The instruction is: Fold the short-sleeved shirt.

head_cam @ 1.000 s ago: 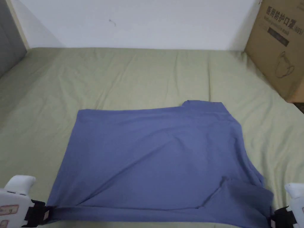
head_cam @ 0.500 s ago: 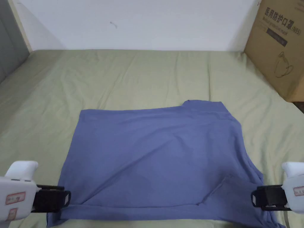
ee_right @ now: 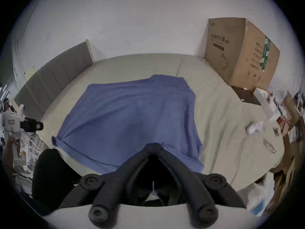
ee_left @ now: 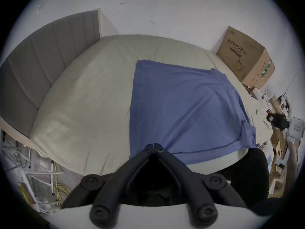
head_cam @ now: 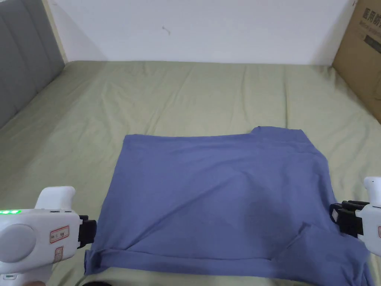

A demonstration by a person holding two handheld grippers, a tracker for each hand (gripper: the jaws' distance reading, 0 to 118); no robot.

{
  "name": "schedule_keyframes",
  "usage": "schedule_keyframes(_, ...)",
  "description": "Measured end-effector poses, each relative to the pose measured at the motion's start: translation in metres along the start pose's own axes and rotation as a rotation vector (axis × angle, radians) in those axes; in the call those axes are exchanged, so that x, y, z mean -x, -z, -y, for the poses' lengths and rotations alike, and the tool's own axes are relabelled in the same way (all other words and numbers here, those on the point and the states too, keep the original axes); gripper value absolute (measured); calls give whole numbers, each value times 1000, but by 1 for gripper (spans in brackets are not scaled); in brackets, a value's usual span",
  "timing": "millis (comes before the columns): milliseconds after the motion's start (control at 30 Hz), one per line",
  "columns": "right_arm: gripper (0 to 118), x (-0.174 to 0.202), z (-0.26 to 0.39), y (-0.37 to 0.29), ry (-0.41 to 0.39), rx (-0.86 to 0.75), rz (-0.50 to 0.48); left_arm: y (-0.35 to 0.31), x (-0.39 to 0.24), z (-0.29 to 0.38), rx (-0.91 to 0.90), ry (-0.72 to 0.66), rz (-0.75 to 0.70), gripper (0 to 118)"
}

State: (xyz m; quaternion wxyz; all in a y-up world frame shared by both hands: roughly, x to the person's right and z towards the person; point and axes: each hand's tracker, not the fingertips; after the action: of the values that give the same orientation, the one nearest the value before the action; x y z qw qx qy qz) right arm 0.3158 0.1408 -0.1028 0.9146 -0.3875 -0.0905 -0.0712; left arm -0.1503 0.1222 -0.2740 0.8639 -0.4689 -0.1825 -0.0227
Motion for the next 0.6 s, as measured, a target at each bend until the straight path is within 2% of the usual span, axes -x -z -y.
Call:
schedule_keyframes(100, 0, -18, 3, 9, 102, 27, -50, 19, 16, 0, 77, -9, -29, 2)
schedule_keyframes(133, 0, -22, 5, 11, 141, 36, -60, 23, 18, 3, 121, -24, -21, 17)
schedule_keyframes(167, 0, -25, 8, 12, 170, 45, -68, 32, 23, 5, 145, -41, 0, 58)
schedule_keyframes(200, 0, -28, 10, 14, 187, 53, -73, 42, 29, 7, 163, -50, 2, 81)
schedule_keyframes(233, 0, -31, 12, 16, 192, 61, -75, 55, 34, 10, 199, -59, 9, 88)
schedule_keyframes(367, 0, -32, 22, 19, 171, 97, -61, 79, 35, 24, 241, -37, 41, 86)
schedule_keyframes(467, 0, -42, 31, 27, 174, 127, -49, 87, 33, 27, 263, -22, 65, 45)
schedule_keyframes(500, 0, -46, 33, 28, 180, 136, -44, 88, 34, 28, 264, -22, 76, 45)
schedule_keyframes(533, 0, -50, 35, 29, 185, 144, -44, 85, 27, 28, 261, -21, 69, 12)
schedule_keyframes(567, 0, -45, 38, 24, 187, 155, -43, 78, 26, 30, 225, -18, 43, 5)
schedule_keyframes(600, 0, -48, 39, 24, 193, 170, -37, 73, 27, 31, 210, -17, 49, 5)
